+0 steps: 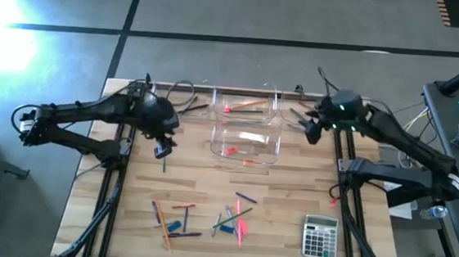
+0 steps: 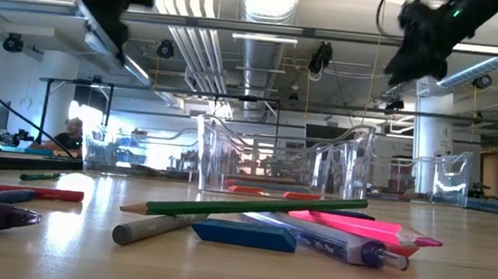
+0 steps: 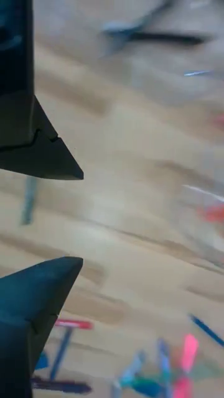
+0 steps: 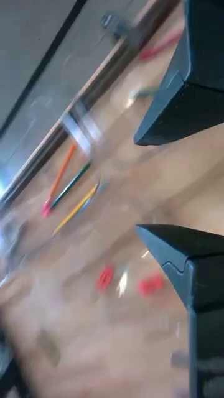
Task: Sort crayons/erasers/pens/pencils in bins
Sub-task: Put the green crayon into the top right transparent bin
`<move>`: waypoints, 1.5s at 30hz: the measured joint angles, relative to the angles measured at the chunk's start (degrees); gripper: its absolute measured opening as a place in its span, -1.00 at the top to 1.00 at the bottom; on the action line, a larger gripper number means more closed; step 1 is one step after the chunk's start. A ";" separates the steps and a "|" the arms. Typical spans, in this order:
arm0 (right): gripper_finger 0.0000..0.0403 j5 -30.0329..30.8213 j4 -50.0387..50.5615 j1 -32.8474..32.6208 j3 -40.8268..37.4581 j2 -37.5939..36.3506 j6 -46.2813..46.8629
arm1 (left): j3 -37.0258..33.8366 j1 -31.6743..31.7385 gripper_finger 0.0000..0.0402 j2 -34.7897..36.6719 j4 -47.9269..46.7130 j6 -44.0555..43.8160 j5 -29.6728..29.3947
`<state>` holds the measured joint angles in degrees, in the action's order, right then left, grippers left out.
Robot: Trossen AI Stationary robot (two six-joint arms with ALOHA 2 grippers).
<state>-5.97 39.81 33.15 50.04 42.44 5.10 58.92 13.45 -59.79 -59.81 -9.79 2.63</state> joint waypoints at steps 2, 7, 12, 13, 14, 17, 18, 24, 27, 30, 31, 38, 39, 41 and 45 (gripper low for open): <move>-0.02 -0.08 -1.93 -3.50 -1.17 -2.91 2.16 | -1.98 0.00 0.01 -1.08 -1.69 -5.57 -0.28; -0.02 0.40 -6.21 -10.74 -2.88 -7.07 6.56 | -8.59 0.04 0.01 -4.25 -0.03 -19.32 -4.18; -0.02 4.56 -7.50 -17.69 -3.71 -7.63 8.34 | -17.11 -0.02 0.01 -5.98 2.30 -28.64 -4.61; -0.02 5.73 -7.54 -18.83 -3.72 -7.38 8.30 | -18.63 -0.02 0.01 -6.08 3.67 -30.61 -4.44; -0.02 6.73 -7.54 -19.85 -3.73 -7.09 8.22 | -20.00 -0.02 0.01 -6.10 4.93 -32.36 -4.40; -0.02 8.60 -7.69 -22.26 -3.75 -6.11 8.13 | -23.72 -0.02 0.01 -5.92 9.34 -36.58 -4.24; -0.02 9.21 -7.83 -22.95 -3.75 -5.78 8.07 | -24.60 -0.02 0.01 -5.85 11.37 -37.57 -4.22; -0.02 12.09 -9.63 -26.24 -3.80 -3.23 8.42 | -28.08 -0.53 0.01 -6.81 15.84 -42.18 -3.14; -0.02 12.10 -10.93 -27.36 -3.80 -2.09 8.38 | -28.55 -1.99 0.01 -7.65 16.16 -43.08 -3.13; -0.02 12.14 -12.53 -27.69 -3.80 -1.03 8.34 | -28.90 -3.82 0.01 -9.37 18.69 -44.21 -3.12; -0.02 12.19 -12.81 -27.69 -3.80 -0.75 8.35 | -28.95 -4.51 0.01 -10.28 19.76 -44.77 -3.14; -0.02 12.21 -13.69 -27.67 -3.80 0.92 8.45 | -28.68 -8.91 0.15 -19.13 20.07 -45.39 -5.60; -0.02 12.20 -13.63 -27.67 -3.80 1.00 8.76 | -28.60 -9.38 0.19 -20.08 20.13 -45.41 -5.71; -0.02 12.19 -13.66 -27.67 -3.80 1.26 8.84 | -28.26 -10.20 0.30 -21.12 20.13 -45.27 -6.18; -0.02 12.19 -13.77 -27.67 -3.80 1.52 8.85 | -28.16 -10.58 0.55 -20.88 20.41 -44.99 -6.37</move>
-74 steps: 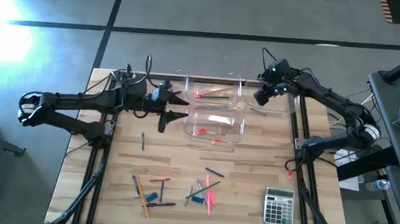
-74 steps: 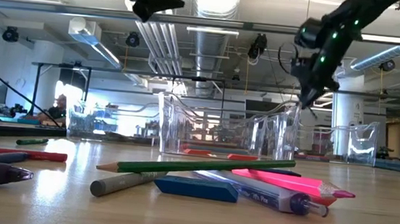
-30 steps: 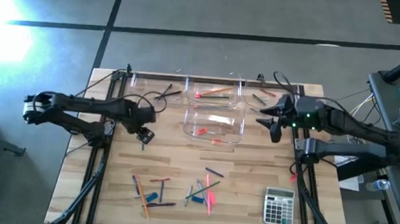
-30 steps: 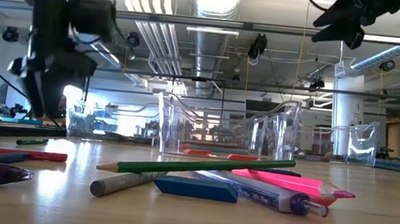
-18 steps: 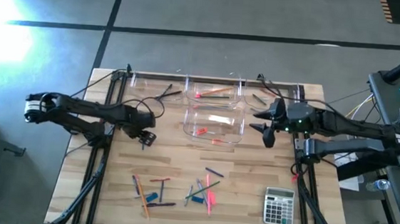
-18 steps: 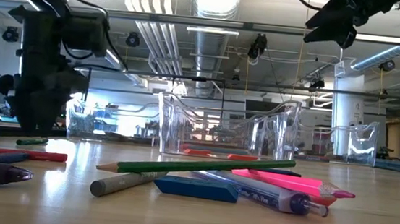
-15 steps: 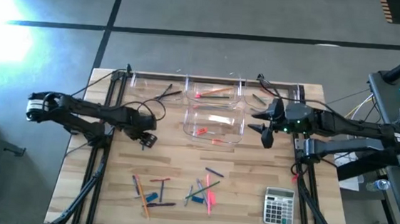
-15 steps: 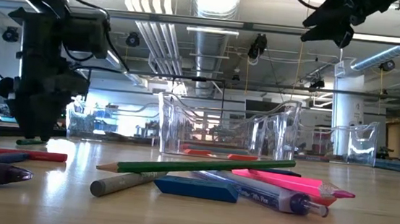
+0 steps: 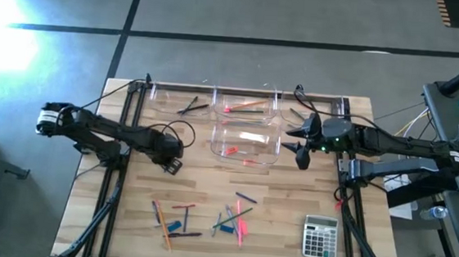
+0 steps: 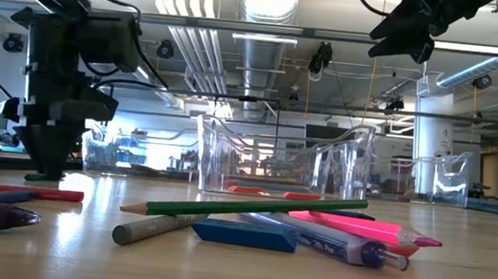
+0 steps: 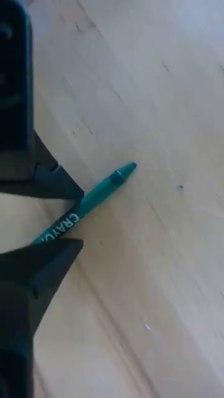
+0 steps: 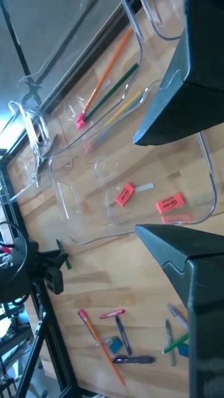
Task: Sort crayons/erasers/pens/pencils in bins
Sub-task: Put the green crayon into the top right transparent bin
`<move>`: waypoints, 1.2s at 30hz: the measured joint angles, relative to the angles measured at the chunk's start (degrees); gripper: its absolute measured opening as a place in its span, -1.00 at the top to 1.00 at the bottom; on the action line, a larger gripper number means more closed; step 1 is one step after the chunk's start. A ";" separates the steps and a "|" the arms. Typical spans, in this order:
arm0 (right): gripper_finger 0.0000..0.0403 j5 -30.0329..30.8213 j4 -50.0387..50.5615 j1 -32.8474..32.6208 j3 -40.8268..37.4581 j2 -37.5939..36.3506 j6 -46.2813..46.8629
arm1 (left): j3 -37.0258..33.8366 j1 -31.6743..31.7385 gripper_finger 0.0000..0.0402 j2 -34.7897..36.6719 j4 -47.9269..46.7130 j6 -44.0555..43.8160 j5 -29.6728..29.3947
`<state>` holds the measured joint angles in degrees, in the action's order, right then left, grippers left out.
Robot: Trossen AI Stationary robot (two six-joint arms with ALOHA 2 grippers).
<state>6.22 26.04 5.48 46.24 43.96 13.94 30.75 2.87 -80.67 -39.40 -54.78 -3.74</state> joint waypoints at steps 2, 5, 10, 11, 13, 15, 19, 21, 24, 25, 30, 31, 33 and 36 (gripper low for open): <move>-0.02 -0.01 0.00 0.00 0.00 0.05 0.15 | -0.21 0.00 0.69 0.48 0.11 0.21 0.16; -0.02 -0.01 -0.02 0.00 0.00 0.07 0.47 | -0.47 0.00 0.89 1.31 0.28 1.25 0.61; -0.02 -0.01 -0.09 0.00 0.00 0.06 0.46 | -0.55 0.04 0.96 2.63 -0.02 4.75 1.40; -0.02 -0.01 -0.12 0.00 0.00 0.07 0.46 | -0.38 0.04 0.97 3.30 -0.04 5.61 1.61; -0.02 -0.01 -0.26 0.00 0.00 0.09 0.51 | 0.09 0.04 0.98 5.18 -0.25 6.36 2.14; -0.02 -0.01 -0.90 0.00 -0.11 0.09 0.71 | 0.90 0.02 0.98 7.63 -0.72 7.78 2.55; -0.02 -0.10 -1.58 0.00 -0.46 0.24 1.10 | 2.86 -0.19 0.99 13.85 0.22 10.64 5.57; -0.02 -0.14 -2.44 -0.48 -0.79 0.67 1.02 | 3.01 -0.37 0.99 16.72 1.96 12.50 4.48; -0.02 -0.91 -4.02 -1.62 -1.39 1.60 -0.58 | 2.87 -1.25 0.99 20.94 7.54 15.10 4.49; -0.02 -1.77 -4.61 -2.00 -1.44 1.97 -0.92 | 2.85 -1.27 0.99 21.95 8.83 15.17 4.32; -0.02 -4.02 -8.86 -4.30 -1.78 4.77 -1.67 | 2.37 -1.87 1.00 24.50 18.46 19.26 3.62; -0.02 -4.44 -10.79 -4.91 -1.97 5.46 -2.12 | 2.37 -1.91 1.00 24.59 21.59 20.41 3.79; -0.02 -5.25 -16.49 -6.18 -2.45 7.17 -3.57 | 2.37 -2.00 1.00 24.23 29.44 22.79 5.13; -0.02 -5.31 -26.24 -8.35 -3.14 10.09 -7.24 | 2.37 -2.14 1.00 22.85 42.31 25.18 8.03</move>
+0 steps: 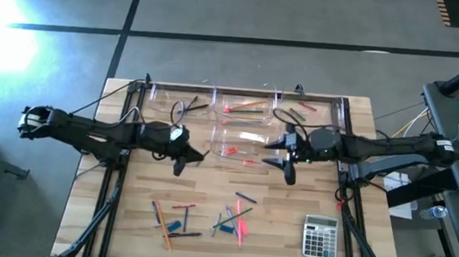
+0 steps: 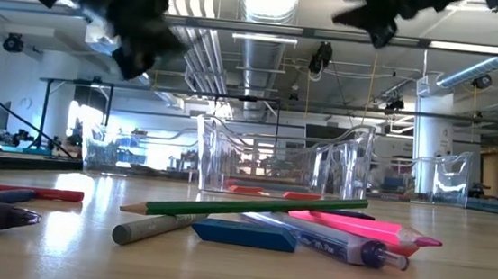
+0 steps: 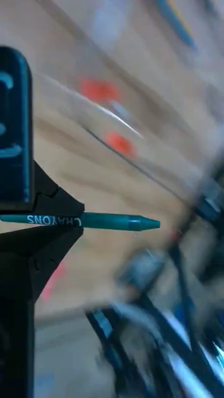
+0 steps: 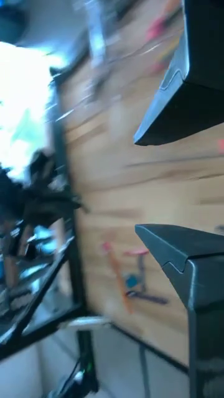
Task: Sort crayons/erasers/pens/pencils in bins
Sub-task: Put the green crayon into the top right transparent bin
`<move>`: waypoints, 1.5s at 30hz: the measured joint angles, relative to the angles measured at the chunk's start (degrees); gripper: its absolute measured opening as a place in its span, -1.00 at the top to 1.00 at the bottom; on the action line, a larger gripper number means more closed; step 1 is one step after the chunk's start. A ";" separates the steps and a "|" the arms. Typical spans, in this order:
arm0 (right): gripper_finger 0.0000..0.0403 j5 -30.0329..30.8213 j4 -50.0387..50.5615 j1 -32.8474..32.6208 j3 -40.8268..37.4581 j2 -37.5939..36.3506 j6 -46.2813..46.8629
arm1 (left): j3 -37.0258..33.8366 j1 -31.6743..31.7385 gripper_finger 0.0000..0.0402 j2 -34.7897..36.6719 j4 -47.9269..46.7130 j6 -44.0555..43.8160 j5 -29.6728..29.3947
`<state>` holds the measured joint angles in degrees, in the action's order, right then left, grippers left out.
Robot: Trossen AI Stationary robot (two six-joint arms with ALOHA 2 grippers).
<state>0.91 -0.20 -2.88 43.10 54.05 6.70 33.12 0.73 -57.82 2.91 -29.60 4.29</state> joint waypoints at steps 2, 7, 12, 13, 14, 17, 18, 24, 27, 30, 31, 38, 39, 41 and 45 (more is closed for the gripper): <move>-0.02 0.02 -6.13 -1.13 -0.21 2.10 -2.54 | 0.00 -0.08 1.00 -1.13 6.74 0.83 1.41; -0.02 0.11 -17.74 -1.74 -0.23 7.86 -3.75 | 0.14 -0.04 1.00 -4.41 19.41 3.51 1.60; -0.02 0.30 -26.80 -1.74 -0.25 13.72 -3.69 | 2.00 -0.04 1.00 -9.38 26.76 5.35 1.64; -0.02 0.53 -28.56 -1.74 -0.25 14.85 -3.71 | 2.47 -0.03 1.00 -10.40 27.71 5.95 1.84; -0.02 0.56 -30.06 -1.74 -0.25 15.81 -3.74 | 3.09 -0.01 1.00 -11.56 28.59 6.34 2.47; -0.02 0.58 -33.93 -1.72 -0.25 18.41 -3.75 | 5.25 0.00 1.00 -14.63 29.56 6.53 2.89; -0.02 0.59 -34.52 -1.70 -0.25 18.95 -3.73 | 5.94 0.00 1.00 -15.61 29.62 6.57 2.93; -0.19 -0.58 -35.00 -1.71 1.52 21.16 -1.08 | 8.69 -0.09 1.00 -19.57 29.60 7.77 4.28; -0.38 -0.72 -34.87 -1.70 2.33 21.83 -0.11 | 9.81 -0.34 1.00 -20.55 29.82 8.03 4.46; -0.54 -0.06 -34.63 -1.61 3.21 22.29 1.19 | 10.25 -0.49 1.00 -20.64 29.77 9.01 4.48; -0.56 0.54 -34.78 -1.60 3.65 22.58 1.42 | 10.27 -0.56 1.00 -20.54 29.78 9.04 4.48; -0.35 0.61 -34.40 -1.59 5.18 23.05 1.22 | 10.23 -0.91 1.00 -19.72 29.67 9.50 4.63; -0.27 0.61 -34.41 -1.59 5.28 23.03 1.23 | 10.23 -0.92 1.00 -19.72 29.63 9.51 4.64; -0.09 0.61 -34.33 -1.59 5.28 22.89 1.55 | 10.23 -0.94 1.00 -19.71 29.63 9.54 4.64; 0.31 0.58 -33.37 -1.59 5.28 22.83 2.37 | 10.23 -0.92 1.00 -19.70 29.62 9.56 4.64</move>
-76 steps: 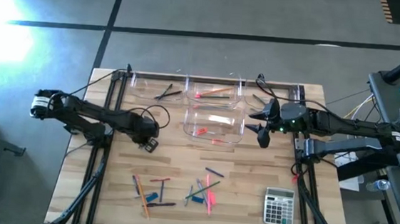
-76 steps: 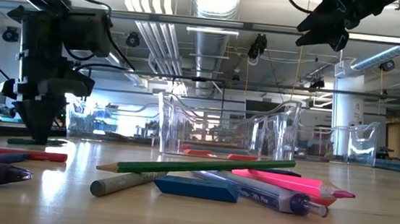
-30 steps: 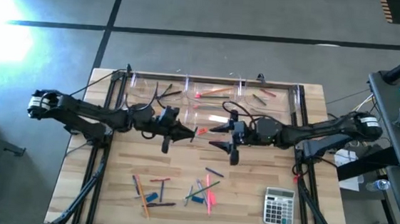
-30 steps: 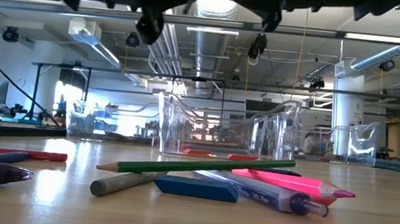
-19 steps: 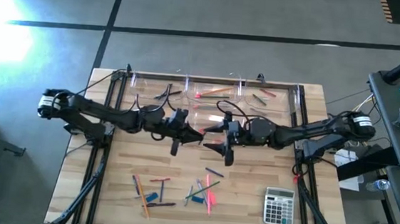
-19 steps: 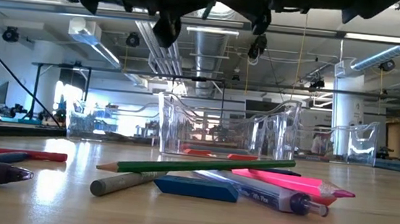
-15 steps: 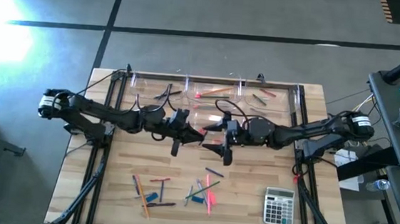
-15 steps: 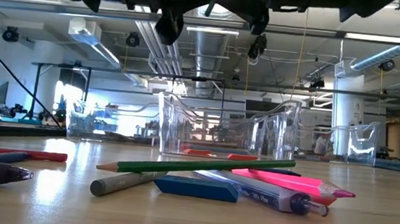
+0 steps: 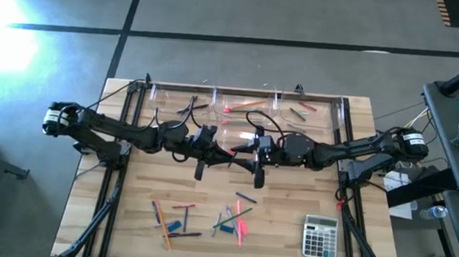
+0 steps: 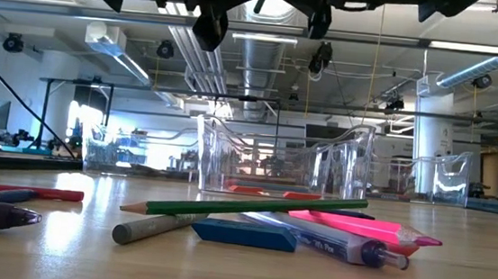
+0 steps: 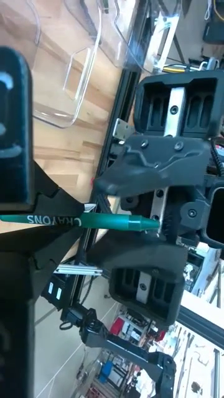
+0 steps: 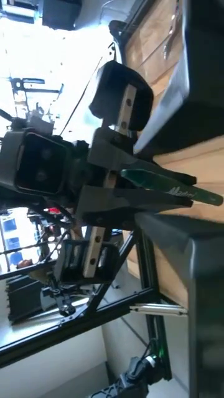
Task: Sort crayons/erasers/pens/pencils in bins
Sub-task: Put the green crayon into the top right transparent bin
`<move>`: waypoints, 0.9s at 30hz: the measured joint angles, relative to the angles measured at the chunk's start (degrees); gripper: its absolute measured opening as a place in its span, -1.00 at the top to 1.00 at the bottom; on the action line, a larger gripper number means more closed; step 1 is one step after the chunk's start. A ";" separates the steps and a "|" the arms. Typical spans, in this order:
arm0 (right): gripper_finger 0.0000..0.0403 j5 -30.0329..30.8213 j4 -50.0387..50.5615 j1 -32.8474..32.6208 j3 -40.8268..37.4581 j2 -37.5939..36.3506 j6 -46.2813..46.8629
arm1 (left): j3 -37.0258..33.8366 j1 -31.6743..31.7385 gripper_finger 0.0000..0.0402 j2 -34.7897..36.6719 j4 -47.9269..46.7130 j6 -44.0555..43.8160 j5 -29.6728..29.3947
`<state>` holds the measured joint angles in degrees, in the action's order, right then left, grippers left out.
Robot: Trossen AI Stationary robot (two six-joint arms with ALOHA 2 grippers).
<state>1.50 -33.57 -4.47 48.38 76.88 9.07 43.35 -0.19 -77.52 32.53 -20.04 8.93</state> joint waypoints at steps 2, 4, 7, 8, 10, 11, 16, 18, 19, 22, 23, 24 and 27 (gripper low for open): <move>0.50 -0.03 0.70 0.00 0.00 0.00 0.03 | 0.09 0.00 1.00 0.00 0.00 0.01 0.00; 0.70 -0.52 0.73 0.00 0.00 0.00 0.03 | 0.23 0.02 1.00 0.02 0.09 0.01 -0.01; 0.89 -0.70 0.64 0.00 0.00 -0.06 0.12 | 0.35 0.02 1.00 0.07 0.13 0.42 0.07; 0.89 -0.70 0.66 0.00 0.00 -0.16 0.12 | 0.37 0.02 1.00 0.07 0.18 0.44 0.11; 0.89 -0.69 0.67 0.00 0.00 -0.24 0.13 | 0.37 0.02 1.00 0.07 0.24 0.62 0.09; 0.89 -0.68 0.66 0.00 0.00 -0.25 0.06 | 0.37 0.02 0.99 0.07 0.24 0.84 0.07; 0.90 -0.44 1.12 0.28 0.00 -1.13 -1.62 | 0.42 0.22 0.75 0.12 -0.13 1.74 0.04; 0.90 -0.25 1.77 0.81 0.00 -2.59 -2.56 | 0.40 0.58 0.59 0.71 -1.02 3.71 -0.06; 0.90 -0.01 2.71 1.22 0.00 -3.49 -2.81 | 0.41 0.74 0.51 1.10 -1.55 4.19 -0.60; 0.91 0.57 7.64 2.90 0.00 -7.13 -3.33 | 0.44 1.26 0.26 3.70 -6.17 6.15 -4.70; 0.91 1.60 10.07 3.43 0.00 -8.55 -3.88 | 0.44 1.30 0.18 4.90 -8.42 7.04 -6.79; 0.91 3.34 13.51 4.05 0.00 -10.26 -4.56 | 0.44 1.31 0.10 6.14 -10.99 7.85 -9.35; 0.91 10.00 25.59 6.49 0.00 -15.83 -6.84 | 0.44 1.25 -0.08 10.57 -18.71 9.67 -15.27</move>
<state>11.50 -7.98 2.02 48.38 61.05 2.23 43.79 1.06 -66.94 13.83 -10.37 -6.34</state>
